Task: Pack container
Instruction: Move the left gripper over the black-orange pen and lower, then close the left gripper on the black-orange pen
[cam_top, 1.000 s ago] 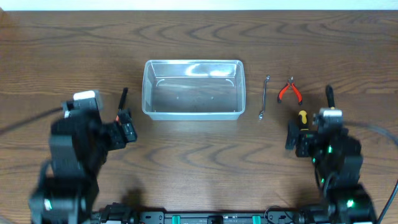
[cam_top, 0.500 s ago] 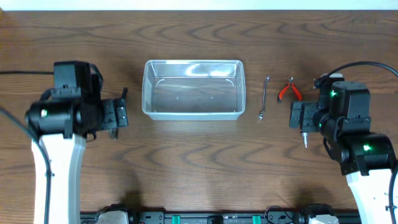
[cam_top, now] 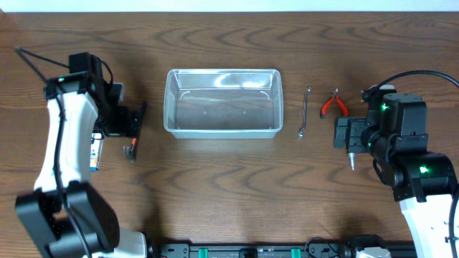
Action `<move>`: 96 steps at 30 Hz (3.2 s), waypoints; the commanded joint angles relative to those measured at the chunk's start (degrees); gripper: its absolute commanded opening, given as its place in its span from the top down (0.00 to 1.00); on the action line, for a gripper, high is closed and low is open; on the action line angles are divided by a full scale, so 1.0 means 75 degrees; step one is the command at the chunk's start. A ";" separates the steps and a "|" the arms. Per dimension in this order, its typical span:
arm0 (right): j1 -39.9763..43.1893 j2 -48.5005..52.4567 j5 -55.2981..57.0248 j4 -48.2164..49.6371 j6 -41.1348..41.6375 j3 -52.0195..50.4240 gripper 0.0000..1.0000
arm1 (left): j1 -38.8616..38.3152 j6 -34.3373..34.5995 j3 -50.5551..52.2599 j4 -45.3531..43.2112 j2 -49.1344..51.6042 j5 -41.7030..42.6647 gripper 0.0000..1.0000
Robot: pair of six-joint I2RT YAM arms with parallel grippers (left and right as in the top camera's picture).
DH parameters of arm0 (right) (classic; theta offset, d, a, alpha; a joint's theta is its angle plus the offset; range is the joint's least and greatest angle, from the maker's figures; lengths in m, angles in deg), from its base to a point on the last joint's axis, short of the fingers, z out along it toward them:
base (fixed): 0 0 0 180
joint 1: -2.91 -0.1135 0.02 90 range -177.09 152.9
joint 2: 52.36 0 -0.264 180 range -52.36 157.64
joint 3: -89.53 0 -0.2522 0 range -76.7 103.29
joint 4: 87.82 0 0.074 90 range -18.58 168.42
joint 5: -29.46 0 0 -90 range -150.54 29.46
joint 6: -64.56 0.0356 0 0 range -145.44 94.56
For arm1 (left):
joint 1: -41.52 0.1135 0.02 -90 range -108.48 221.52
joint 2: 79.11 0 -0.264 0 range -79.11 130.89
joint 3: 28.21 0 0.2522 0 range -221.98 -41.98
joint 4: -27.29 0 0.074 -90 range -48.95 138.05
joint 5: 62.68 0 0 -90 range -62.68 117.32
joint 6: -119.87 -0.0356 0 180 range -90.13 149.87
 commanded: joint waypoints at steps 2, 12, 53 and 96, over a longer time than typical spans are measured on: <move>0.0035 0.0012 -0.0026 -0.0012 0.0006 0.0187 0.01 | -0.0012 -0.0664 -0.0087 0.0041 0.0446 0.0076 0.02; 0.0035 0.0350 0.0029 -0.0064 -0.0050 0.0184 0.01 | -0.0012 -0.0670 0.0615 -0.0510 0.0606 0.0079 0.02; 0.0035 0.0711 0.0026 -0.0300 -0.0050 0.0184 0.01 | -0.0012 -0.1008 0.2512 -0.3127 0.0612 0.0388 0.02; 0.0035 0.0708 0.0026 -0.0300 -0.0050 0.0184 0.01 | -0.0012 -0.1000 0.3022 -0.3445 0.0612 0.0393 0.52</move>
